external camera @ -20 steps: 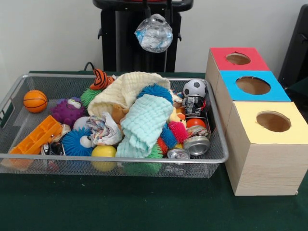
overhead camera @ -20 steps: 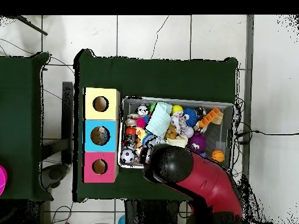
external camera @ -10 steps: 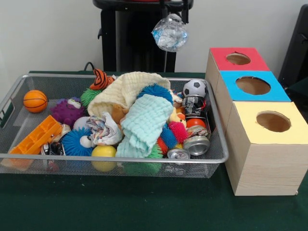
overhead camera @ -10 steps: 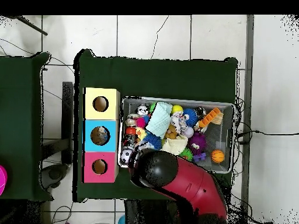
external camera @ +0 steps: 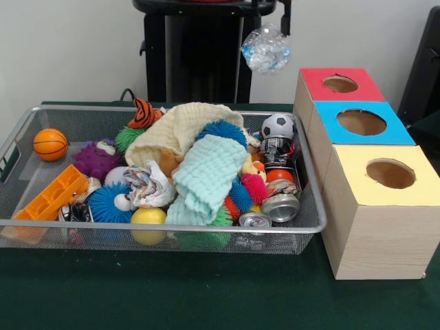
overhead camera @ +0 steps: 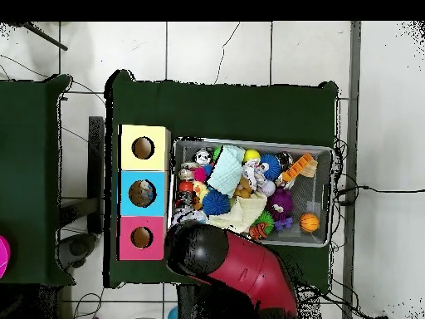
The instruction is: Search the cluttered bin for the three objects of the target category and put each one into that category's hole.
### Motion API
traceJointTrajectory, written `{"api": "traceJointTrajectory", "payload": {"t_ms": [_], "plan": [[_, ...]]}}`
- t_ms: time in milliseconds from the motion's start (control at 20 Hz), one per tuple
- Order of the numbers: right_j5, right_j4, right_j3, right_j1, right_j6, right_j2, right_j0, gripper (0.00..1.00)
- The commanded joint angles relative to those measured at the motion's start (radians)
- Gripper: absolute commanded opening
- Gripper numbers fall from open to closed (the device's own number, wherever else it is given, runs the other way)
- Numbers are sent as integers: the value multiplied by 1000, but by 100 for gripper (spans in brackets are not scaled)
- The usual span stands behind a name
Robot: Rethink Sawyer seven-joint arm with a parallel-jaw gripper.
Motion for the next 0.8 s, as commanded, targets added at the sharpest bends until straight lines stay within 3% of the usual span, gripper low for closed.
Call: {"api": "traceJointTrajectory", "payload": {"t_ms": [50,800], "plan": [[-106,70,102,20,300,21,39,0],[-153,158,91,66,386,41,142,0]]}}
